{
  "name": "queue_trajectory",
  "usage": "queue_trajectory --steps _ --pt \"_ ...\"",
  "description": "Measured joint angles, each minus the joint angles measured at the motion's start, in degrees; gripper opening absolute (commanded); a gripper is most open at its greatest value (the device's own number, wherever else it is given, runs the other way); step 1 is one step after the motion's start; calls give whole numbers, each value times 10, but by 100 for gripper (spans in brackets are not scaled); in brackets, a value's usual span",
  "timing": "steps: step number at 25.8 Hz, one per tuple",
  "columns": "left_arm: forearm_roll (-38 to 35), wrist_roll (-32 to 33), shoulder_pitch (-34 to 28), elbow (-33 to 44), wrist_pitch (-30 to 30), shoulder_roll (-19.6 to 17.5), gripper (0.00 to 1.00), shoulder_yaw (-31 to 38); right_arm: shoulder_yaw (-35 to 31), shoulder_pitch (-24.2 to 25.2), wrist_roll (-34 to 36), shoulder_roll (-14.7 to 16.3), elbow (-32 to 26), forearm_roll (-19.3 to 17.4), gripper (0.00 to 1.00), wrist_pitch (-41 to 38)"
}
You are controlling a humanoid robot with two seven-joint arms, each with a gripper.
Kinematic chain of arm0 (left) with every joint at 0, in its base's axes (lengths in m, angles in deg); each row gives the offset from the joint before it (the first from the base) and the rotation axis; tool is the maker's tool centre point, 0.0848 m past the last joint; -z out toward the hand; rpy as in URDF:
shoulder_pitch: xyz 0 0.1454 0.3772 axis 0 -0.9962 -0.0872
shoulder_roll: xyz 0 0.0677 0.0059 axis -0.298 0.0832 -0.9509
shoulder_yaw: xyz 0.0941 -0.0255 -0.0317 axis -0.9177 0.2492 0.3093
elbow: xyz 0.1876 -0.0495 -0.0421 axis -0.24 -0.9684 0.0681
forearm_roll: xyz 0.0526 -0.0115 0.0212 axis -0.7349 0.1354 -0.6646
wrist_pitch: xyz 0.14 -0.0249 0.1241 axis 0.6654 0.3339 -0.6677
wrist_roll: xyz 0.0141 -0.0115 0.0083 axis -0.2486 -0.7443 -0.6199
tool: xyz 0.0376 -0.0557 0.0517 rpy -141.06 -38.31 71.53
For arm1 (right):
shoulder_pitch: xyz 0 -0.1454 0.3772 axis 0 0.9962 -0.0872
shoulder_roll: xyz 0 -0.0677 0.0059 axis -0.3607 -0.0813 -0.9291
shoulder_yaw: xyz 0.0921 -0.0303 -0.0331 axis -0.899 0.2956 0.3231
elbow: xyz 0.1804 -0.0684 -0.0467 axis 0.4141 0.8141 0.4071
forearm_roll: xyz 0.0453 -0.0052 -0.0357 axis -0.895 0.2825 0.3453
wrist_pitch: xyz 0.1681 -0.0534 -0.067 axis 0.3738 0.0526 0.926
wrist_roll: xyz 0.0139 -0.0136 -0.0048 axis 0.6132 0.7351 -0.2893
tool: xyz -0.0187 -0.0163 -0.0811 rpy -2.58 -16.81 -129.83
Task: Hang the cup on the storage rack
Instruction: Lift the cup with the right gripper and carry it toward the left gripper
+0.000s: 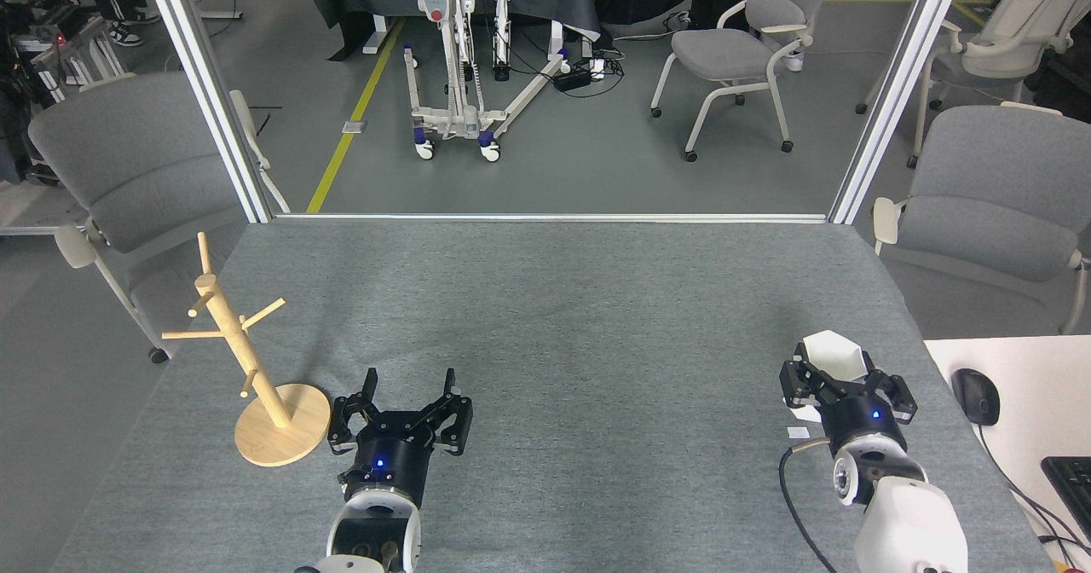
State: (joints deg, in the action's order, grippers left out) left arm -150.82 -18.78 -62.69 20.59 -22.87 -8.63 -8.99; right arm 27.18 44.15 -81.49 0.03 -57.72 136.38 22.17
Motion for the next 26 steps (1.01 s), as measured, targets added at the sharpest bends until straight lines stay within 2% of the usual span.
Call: queue_trajectory --steps 3,6,9,12,16,20,23,26 --pt "0 0 0 0 0 1 99 -1 0 -1 -82 1 -91 -26 55 15" --pt "0 0 0 0 0 1 99 -1 11 2 -135 2 -186 -38 56 63" --pt "0 0 0 5 -2 1 99 -2 65 2 -168 1 -267 -42 57 149" --pt "-1 0 -2 19 -6 0 99 -8 143 -6 -198 -1 -325 -43 57 270" --pt "-2 3 -5 41 -12 0 99 -38 257 -30 -226 -3 -362 -39 56 410" --pt "-5 3 -6 63 -29 -3 99 -92 383 -63 -244 -9 -370 -35 56 545" --pt "-23 0 0 81 -45 -4 99 -142 449 -78 -277 -20 -370 -16 57 608" --pt "-70 -1 18 89 -64 -5 99 -182 486 -81 -302 -38 -367 22 58 630"
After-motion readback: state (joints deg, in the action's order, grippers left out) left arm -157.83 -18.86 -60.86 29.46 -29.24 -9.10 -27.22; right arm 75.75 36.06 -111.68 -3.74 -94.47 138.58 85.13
